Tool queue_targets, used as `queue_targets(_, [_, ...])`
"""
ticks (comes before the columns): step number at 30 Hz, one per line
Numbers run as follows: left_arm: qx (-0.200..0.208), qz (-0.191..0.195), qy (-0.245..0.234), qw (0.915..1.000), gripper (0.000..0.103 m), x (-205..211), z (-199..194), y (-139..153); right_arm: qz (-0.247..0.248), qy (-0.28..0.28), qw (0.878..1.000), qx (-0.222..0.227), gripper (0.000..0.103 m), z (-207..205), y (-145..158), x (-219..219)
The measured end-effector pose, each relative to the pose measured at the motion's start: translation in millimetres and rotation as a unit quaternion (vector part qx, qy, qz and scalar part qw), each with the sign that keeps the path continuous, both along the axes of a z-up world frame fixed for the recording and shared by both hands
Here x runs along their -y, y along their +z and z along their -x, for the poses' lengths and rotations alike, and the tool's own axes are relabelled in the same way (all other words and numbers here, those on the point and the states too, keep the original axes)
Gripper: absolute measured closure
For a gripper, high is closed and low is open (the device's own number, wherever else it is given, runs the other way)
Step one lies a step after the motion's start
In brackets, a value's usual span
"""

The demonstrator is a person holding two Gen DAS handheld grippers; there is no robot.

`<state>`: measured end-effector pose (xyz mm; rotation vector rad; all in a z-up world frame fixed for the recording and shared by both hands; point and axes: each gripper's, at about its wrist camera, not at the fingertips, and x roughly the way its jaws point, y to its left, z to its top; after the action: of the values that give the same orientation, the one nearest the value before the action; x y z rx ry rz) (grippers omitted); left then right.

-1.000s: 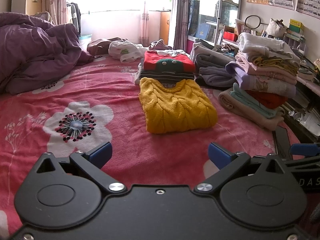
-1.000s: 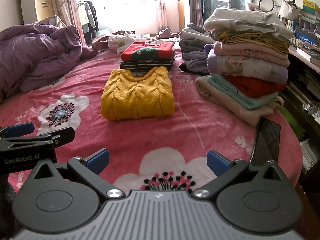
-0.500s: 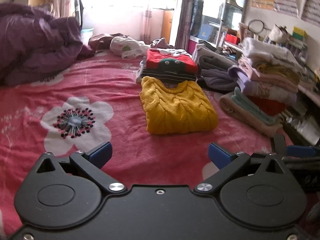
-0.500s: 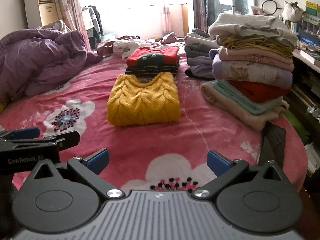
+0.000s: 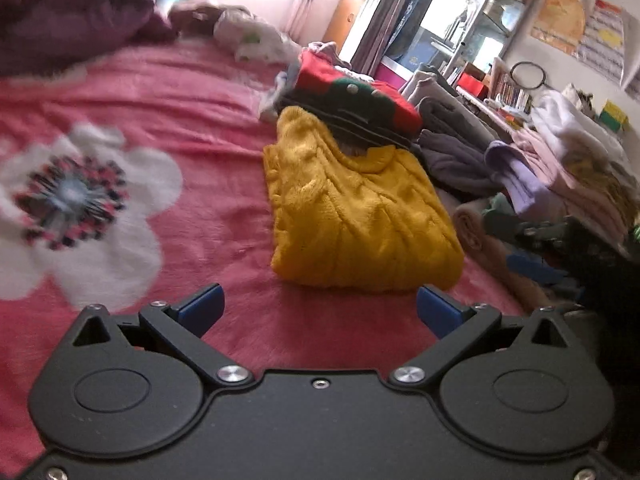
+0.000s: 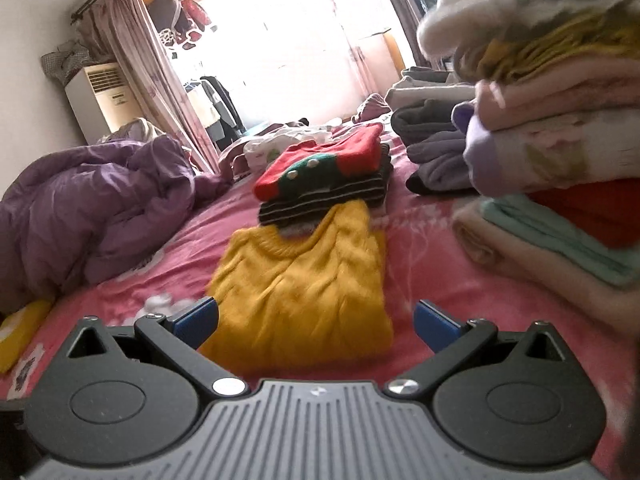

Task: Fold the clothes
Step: 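Grasp the folded yellow sweater with both tools and lift it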

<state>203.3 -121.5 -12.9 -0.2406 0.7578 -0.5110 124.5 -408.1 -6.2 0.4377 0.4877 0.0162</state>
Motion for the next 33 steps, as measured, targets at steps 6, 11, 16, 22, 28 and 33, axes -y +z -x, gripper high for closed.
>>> queue_targets(6, [-0.036, 0.053, 0.008, 0.9979, 0.002, 8.5, -53.9, -28.0, -0.061, 0.03, 0.997, -0.035, 0.0, -62.5, -42.4, 27.8])
queue_targets(11, [-0.069, 0.119, 0.006, 0.9905, 0.01, 11.6, -94.7, -40.4, -0.144, 0.044, 0.988, -0.042, 0.006, -88.5, -72.5, 44.0])
queue_targets(16, [-0.087, 0.14, 0.002, 0.9862, 0.022, 20.6, -113.8, -51.9, -0.182, 0.051, 0.981, -0.034, 0.013, -105.6, -90.8, 53.1])
queue_targets(22, [-0.092, 0.163, -0.008, 0.9823, 0.043, 24.0, -118.6, -57.6, -0.189, 0.07, 0.979, -0.031, 0.019, -123.5, -94.1, 58.9])
queue_targets(28, [-0.078, 0.221, 0.006, 0.9722, 0.051, -3.8, -100.5, -33.9, -0.271, 0.097, 0.958, 0.003, 0.048, -119.7, -92.8, 60.6])
queue_targets(33, [-0.08, 0.167, 0.043, 0.9817, 0.039, -32.6, -89.5, -39.9, -0.294, 0.129, 0.947, -0.013, 0.038, -125.2, -88.9, 37.0])
